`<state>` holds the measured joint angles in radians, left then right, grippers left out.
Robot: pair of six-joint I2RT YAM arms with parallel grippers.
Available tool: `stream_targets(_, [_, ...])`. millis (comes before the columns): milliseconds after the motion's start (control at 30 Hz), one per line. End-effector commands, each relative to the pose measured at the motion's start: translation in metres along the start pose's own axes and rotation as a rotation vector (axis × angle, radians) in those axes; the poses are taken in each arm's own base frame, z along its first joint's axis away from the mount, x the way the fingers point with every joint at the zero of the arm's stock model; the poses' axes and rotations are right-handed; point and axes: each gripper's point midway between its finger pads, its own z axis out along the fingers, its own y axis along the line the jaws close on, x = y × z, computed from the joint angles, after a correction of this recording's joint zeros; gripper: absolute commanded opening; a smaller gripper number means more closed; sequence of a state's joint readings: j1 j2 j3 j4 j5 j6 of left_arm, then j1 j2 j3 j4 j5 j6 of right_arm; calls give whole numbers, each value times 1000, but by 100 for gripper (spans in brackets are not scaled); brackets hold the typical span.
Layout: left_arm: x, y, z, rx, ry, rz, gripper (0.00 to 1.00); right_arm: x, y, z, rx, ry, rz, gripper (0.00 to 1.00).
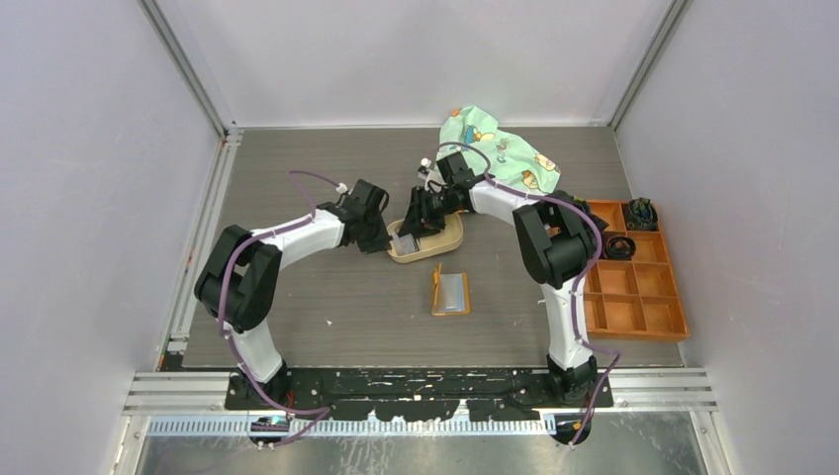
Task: Put the credit cards into the card holder
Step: Pick up the credit card from the storage box.
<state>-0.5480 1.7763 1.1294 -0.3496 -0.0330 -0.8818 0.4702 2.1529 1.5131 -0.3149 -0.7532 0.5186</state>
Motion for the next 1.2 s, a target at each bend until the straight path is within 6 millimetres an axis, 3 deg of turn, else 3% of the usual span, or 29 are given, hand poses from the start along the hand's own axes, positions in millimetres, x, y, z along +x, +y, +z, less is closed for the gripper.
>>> stream_targets(0, [-23, -31, -12, 92, -57, 1, 0, -1, 3, -4, 66, -1, -90, 40])
stream_targets(233, [-24, -29, -17, 66, -59, -8, 0, 8, 6, 13, 61, 53, -125, 36])
stream_targets(533, [-28, -25, -27, 37, -88, -5, 1, 7, 18, 13, -26, 67, -126, 1])
stream_targets(833, [-32, -17, -40, 19, -127, 11, 36, -14, 14, -20, -74, 39, -146, 1])
stream_targets(1067, [-44, -21, -58, 55, -178, 75, 40, -7, 7, -22, -80, 66, -139, 4])
stream_targets(1167, [-49, -18, -67, 74, -216, 87, 40, -7, 5, -20, -76, 70, -136, 11])
